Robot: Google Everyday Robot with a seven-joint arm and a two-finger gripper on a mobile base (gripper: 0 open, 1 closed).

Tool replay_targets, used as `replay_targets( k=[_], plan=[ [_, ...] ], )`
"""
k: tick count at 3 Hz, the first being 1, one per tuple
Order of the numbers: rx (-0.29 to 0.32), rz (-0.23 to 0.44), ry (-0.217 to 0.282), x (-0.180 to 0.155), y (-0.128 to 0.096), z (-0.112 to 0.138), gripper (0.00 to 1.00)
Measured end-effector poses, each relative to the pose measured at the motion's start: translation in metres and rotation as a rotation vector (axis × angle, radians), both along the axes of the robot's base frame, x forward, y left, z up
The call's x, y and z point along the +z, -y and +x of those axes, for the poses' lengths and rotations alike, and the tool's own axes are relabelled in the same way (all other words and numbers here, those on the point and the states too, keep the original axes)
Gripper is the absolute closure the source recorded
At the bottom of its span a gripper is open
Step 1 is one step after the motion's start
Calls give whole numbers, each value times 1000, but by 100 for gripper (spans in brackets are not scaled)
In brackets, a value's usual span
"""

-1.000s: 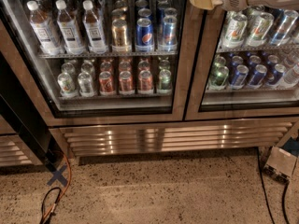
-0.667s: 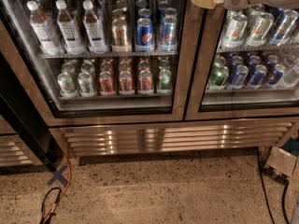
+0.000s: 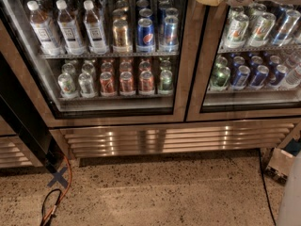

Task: Open left fridge door

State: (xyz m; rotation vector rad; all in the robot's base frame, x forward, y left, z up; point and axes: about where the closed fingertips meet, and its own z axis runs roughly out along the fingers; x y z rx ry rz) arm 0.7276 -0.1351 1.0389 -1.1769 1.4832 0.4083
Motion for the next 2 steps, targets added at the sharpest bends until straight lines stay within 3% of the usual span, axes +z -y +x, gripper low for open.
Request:
replay_targets(
  k=[2],
  plan=[
    [-14,-9,20,5,3,1,100]
  ],
)
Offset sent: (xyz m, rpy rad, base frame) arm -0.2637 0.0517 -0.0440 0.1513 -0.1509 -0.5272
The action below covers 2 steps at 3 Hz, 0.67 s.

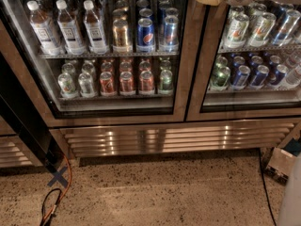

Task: Open left fridge door

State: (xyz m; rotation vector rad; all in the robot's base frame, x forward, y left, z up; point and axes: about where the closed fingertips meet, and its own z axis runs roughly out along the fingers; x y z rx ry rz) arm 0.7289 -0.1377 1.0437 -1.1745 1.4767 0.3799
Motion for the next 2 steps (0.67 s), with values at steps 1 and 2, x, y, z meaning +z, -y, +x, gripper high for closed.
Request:
replay_targets(
  k=[1,2],
  plan=[
    [0,0,1,0,2,3,100],
    [-16,-18,34,7,10,3,100]
  ],
)
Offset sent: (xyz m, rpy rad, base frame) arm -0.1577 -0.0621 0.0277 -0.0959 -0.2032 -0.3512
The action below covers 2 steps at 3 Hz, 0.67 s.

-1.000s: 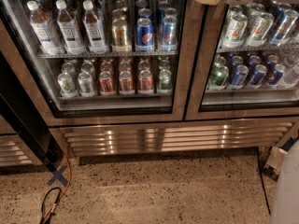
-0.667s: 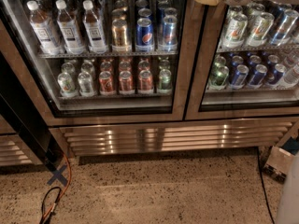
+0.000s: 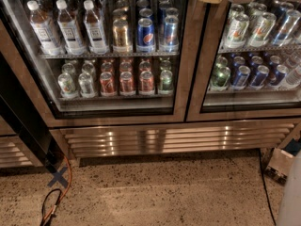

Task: Open left fridge door

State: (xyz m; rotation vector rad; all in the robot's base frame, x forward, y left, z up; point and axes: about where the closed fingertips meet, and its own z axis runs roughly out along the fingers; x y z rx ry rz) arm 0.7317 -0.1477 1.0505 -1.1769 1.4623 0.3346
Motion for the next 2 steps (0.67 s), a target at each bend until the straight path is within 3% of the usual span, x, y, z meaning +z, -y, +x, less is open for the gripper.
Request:
replay_targets(
  k=[2],
  plan=[
    [-5,1,-1,-1,2,1,100]
  ],
)
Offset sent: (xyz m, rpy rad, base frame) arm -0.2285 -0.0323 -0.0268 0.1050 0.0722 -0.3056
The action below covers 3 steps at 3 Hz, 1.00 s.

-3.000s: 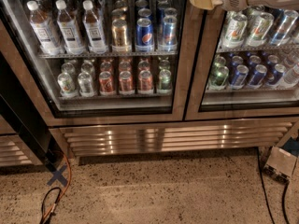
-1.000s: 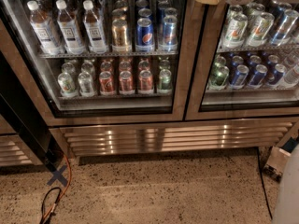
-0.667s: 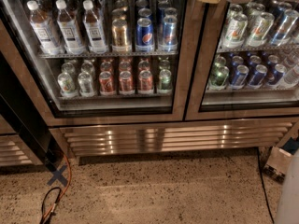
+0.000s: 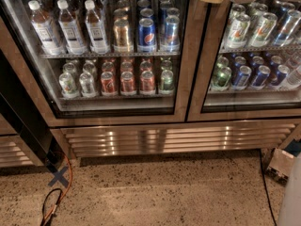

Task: Open left fridge door

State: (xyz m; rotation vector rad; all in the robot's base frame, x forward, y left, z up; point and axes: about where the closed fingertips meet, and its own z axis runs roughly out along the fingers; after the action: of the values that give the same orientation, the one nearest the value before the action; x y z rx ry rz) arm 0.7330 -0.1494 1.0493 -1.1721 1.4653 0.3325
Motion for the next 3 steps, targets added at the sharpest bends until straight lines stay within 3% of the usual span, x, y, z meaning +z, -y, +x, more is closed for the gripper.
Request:
replay_targets(
  k=[3],
  plan=[
    [8,2,0,1,-3,0,100]
  ],
)
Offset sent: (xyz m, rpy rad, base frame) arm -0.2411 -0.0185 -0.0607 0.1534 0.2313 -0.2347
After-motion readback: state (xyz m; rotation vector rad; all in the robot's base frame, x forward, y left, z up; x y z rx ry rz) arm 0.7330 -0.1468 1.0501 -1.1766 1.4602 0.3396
